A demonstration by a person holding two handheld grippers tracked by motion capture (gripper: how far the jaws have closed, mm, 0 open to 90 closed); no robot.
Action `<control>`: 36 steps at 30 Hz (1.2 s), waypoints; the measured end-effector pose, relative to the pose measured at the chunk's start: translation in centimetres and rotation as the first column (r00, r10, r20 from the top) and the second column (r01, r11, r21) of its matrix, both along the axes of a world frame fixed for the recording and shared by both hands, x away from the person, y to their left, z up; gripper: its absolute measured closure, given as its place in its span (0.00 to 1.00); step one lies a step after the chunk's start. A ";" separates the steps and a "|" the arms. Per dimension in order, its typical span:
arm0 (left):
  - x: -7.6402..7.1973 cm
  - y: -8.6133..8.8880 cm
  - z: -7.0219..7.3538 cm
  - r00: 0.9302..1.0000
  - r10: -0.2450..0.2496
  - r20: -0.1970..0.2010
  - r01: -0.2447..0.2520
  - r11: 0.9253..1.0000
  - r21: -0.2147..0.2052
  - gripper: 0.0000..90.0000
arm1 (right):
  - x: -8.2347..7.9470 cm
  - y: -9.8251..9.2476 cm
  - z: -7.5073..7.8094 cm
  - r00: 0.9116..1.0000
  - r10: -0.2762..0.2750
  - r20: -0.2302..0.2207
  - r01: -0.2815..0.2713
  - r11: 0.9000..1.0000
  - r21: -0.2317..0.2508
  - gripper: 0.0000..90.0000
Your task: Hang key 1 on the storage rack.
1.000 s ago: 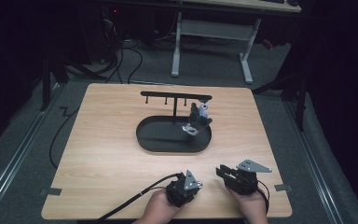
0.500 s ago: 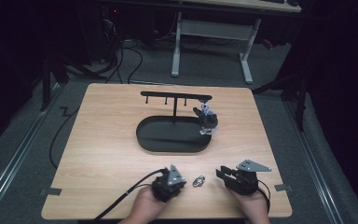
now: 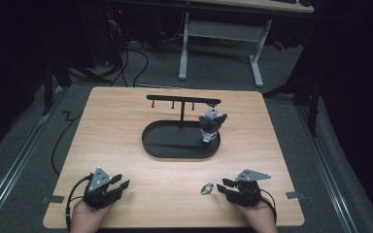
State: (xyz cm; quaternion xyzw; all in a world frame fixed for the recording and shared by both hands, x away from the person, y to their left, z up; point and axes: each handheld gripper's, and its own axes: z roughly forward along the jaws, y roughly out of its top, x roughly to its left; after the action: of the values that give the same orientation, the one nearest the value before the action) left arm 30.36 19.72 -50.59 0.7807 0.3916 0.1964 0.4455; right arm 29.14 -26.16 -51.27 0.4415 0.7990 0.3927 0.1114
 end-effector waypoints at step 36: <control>0.8 -0.5 -1.8 0.994 -0.082 -0.072 0.083 0.996 0.013 0.64 | 0.5 6.0 -0.2 0.981 0.164 -0.105 -0.174 0.980 -0.100 0.89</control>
State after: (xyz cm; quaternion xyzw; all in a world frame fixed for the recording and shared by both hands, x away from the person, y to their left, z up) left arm 31.18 19.24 -52.40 0.8062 0.3731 0.1530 0.4329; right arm 29.59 -20.18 -51.46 0.3838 0.8582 0.3349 0.0628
